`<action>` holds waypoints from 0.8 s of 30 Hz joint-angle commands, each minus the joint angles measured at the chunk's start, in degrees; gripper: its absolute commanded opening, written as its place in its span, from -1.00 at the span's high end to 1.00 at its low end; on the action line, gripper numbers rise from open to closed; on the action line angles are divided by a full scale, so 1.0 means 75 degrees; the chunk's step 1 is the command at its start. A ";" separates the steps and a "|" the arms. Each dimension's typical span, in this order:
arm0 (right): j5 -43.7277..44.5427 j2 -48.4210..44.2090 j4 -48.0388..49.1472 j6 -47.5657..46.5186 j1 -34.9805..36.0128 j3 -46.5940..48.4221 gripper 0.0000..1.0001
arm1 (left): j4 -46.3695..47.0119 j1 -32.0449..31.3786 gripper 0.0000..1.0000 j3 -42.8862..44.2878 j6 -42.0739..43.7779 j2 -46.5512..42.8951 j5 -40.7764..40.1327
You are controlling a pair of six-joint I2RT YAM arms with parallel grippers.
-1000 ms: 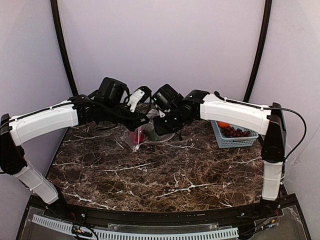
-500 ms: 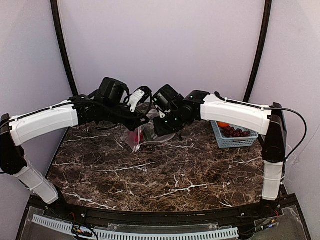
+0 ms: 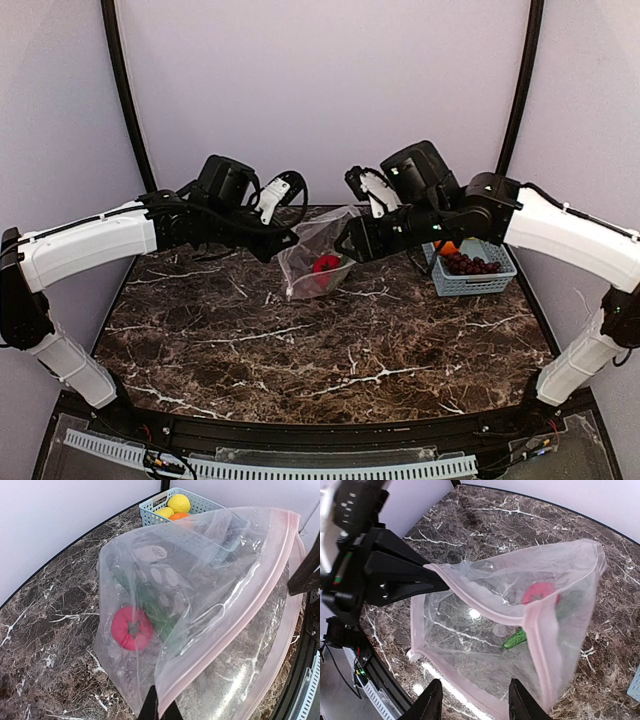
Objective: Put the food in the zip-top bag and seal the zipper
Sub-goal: Place the fake vegetable in the zipper food storage bag, then pick up the fake fruit from the bin.
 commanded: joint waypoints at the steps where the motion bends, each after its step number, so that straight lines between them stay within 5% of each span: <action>1: -0.0340 -0.0862 0.0614 0.0009 -0.0091 -0.0788 0.09 | -0.0117 0.0011 0.99 0.0056 0.0039 -0.0200 -0.0080; 8: -0.0675 -0.1109 0.1172 0.0290 -0.0214 -0.1286 0.10 | 0.0085 0.0011 0.99 -0.0038 0.0039 -0.0201 0.0413; 16: 0.0328 -0.1544 0.0509 0.0305 -0.0341 -0.1102 0.01 | 0.0009 0.0005 0.99 -0.0025 0.0039 -0.0357 -0.0030; 24: 0.0761 -0.2354 -0.0301 0.0490 -0.1759 -0.1787 -0.15 | 0.0026 0.0011 0.99 -0.0076 0.0348 -0.0820 -0.0665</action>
